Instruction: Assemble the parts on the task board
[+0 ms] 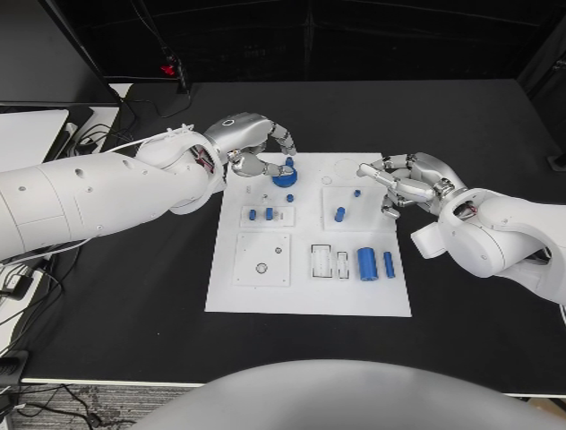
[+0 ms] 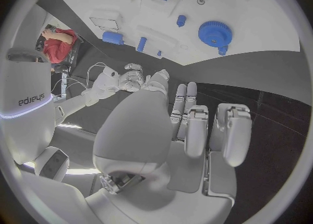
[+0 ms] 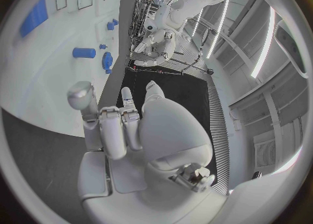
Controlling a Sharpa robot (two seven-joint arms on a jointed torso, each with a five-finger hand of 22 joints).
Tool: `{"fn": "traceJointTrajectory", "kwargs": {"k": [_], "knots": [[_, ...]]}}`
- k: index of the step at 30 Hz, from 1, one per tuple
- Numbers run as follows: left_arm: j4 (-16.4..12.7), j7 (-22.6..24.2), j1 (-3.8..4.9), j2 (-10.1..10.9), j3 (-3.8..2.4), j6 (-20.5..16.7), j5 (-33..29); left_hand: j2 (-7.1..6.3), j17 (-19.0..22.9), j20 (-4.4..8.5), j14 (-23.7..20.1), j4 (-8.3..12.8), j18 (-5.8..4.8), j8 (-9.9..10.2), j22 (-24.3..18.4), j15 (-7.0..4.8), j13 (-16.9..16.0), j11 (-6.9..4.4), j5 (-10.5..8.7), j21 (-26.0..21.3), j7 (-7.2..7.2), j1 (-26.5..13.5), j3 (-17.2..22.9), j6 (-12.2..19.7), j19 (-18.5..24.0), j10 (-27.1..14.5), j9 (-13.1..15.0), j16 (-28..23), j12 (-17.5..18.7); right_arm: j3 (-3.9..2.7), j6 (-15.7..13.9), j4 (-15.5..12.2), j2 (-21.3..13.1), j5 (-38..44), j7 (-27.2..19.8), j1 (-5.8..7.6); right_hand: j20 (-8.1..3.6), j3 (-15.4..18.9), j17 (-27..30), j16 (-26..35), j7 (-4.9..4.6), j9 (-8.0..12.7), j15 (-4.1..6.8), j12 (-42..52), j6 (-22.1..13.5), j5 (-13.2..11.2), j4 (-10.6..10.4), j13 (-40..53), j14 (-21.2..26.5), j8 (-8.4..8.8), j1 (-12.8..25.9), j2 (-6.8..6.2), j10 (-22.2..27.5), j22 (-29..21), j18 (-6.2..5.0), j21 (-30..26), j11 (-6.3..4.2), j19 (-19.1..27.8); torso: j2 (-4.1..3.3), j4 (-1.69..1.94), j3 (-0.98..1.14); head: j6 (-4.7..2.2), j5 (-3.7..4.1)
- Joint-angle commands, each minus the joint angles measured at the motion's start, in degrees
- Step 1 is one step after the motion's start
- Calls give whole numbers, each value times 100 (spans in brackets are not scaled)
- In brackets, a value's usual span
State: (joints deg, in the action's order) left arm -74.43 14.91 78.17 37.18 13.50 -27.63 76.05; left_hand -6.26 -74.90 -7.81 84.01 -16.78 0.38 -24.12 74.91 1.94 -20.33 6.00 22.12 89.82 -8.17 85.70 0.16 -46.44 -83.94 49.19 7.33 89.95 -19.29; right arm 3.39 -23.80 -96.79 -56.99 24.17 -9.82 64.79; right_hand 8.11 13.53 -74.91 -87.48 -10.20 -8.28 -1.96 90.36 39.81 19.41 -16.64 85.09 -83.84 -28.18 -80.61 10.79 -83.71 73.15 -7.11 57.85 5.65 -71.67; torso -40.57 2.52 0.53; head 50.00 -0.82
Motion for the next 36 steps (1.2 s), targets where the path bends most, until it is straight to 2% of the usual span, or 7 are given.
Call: {"fn": "traceJointTrajectory", "kwargs": {"k": [1, 8, 11, 14, 18, 30, 36], "knots": [[43, 204, -19, -54, -4, 120, -60, -32, -1510, -67, 599, 18, -38, 172, 1509, 47, 180, 18, -96, 18, -10, 84, 27, 95, -606, -29, -77, 5, 64, -3, -2, -5, 5, 10, -65, 5, 2, 41, -1035, -6, 5, 10, -2, -36, -45, 31, -4, 491, -327, -18, -60, 17, -629, 1, -36, -25, 8, 32, -4, 1, -4, 0, 8], [280, 193, -126, -229, -4, 317, 820, -78, -1510, -100, 599, 16, -38, 587, 1509, 82, 707, 38, -742, 18, 32, 227, 126, 10, -606, 132, -243, 5, 160, -3, 2, 0, 13, 10, -70, 0, 2, 41, -1035, -6, 5, 10, -2, -36, -45, 31, -4, 491, -327, -18, -60, 17, -629, 1, -36, -25, 8, 32, -4, 1, -1, -3, 5], [385, 195, -157, -298, -4, 344, 1059, -53, -1510, -88, 599, 16, -38, 692, 1509, 59, 883, 17, -1427, 18, 8, 272, 181, -131, -606, 249, -278, 5, 177, -3, 2, -7, 6, 10, -77, -1, 2, 41, -1035, -6, 5, 10, -2, -36, -45, 31, -4, 491, -327, -18, -60, 17, -629, 1, -36, -25, 8, 32, -5, 5, 3, -15, 1], [455, 194, -177, -343, -4, 424, 1173, -18, -1510, -71, 599, 19, -38, 779, 1509, 39, 1029, -4, -1839, 18, -3, 370, 244, -258, -606, 369, -301, 5, 197, -3, -8, -6, 5, 10, -87, -2, 2, 41, -1036, -7, 5, 10, -1, -36, -46, 34, -3, 491, -328, -21, -65, 21, -629, -2, -37, -33, 8, 35, -4, -3, -1, -23, 3], [541, 209, -194, -398, -4, 635, 1371, -15, -1510, -59, 599, 17, -38, 837, 1509, 37, 1163, -7, -1927, 18, -19, 490, 284, -396, -606, 419, -311, 5, 252, -3, -36, -13, -2, 10, -140, -3, 2, 41, -1038, -8, 5, 10, -1, -36, -46, 34, -3, 491, -329, -21, -66, 21, -629, 2, -36, -27, 8, 31, -6, 0, 2, -26, 11], [733, 377, -227, -587, -5, 801, 1824, 11, -1510, -22, 599, 19, -38, 946, 1509, -13, 1398, -91, -1932, 18, 43, 886, 396, -666, -606, 636, -329, 5, 351, -3, -70, -19, 1, 10, -199, -3, 2, 42, -1036, -7, 5, 11, -1, -36, -45, 34, -4, 491, -328, -23, -65, 21, -629, 7, -34, -17, 8, 26, -4, 1, 1, 0, -2], [802, 389, -238, -665, -5, 961, 1887, 17, -1510, -9, 599, 8, -38, 964, 1509, -11, 1497, -87, -1933, 18, 35, 941, 413, -813, -606, 719, -324, 5, 415, -3, -64, -18, 8, 10, -188, -3, 2, 42, -1036, -7, 5, 11, -1, -36, -45, 34, -4, 491, -328, -23, -65, 21, -629, 7, -34, -17, 8, 26, -7, 3, -1, 0, 14]]}}
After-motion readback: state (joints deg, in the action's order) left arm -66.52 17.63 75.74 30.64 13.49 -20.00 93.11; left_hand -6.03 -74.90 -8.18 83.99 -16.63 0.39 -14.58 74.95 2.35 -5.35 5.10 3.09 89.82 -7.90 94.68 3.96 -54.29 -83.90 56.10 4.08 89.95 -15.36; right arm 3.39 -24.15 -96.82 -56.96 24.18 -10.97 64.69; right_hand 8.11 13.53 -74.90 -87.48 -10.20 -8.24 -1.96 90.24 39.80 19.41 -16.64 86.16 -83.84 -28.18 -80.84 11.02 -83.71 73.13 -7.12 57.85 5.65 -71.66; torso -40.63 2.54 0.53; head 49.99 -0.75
